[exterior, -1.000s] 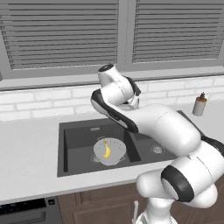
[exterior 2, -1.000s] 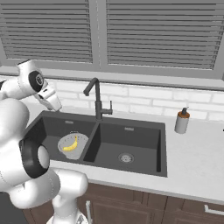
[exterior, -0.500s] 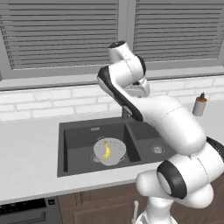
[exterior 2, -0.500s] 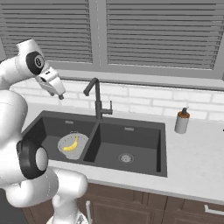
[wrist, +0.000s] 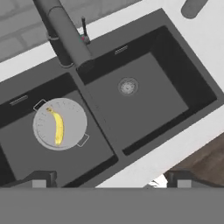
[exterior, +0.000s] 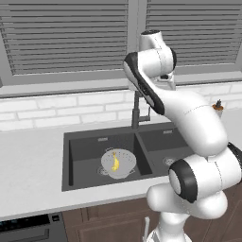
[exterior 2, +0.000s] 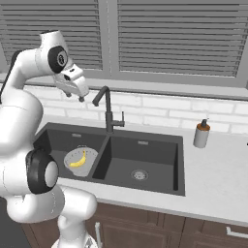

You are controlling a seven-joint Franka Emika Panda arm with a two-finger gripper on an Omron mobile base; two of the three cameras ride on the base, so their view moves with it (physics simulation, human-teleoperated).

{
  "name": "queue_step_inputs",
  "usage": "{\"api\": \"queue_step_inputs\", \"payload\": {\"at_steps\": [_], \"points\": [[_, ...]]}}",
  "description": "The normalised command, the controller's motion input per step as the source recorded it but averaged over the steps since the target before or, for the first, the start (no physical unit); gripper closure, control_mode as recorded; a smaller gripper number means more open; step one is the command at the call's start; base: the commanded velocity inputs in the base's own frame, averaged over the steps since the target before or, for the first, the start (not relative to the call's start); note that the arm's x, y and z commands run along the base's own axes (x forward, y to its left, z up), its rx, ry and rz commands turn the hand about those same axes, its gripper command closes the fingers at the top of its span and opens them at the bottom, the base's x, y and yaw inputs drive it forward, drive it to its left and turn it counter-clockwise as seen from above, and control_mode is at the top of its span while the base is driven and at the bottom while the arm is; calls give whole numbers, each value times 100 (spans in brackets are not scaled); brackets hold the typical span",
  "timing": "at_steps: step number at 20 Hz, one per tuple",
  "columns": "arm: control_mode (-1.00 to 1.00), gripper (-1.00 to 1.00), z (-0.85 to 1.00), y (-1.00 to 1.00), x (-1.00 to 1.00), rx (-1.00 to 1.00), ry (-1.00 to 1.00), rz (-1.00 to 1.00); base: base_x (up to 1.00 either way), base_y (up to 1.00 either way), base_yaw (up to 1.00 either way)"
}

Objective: Put the colander in the sink, put the banana in the colander, and turn on the sink faucet and pour water over the colander.

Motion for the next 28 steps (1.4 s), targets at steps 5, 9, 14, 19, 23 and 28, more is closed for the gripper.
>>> {"api": "queue_step_inputs", "payload": {"at_steps": [5,9,14,19,23,28], "points": [[-100,-100,-9,-26,41,15,-10,30,0,0,0],[-100,-100,-19,-14,23,6,-9,30,0,0,0],[-100,-100,-17,-1,10,0,0,17,0,0,0],[-100,-100,-1,-3,8,0,0,7,0,0,0],[-100,-100,0,-10,0,0,1,3,0,0,0],[-100,-100,0,-17,4,0,1,0,0,0,0]]}}
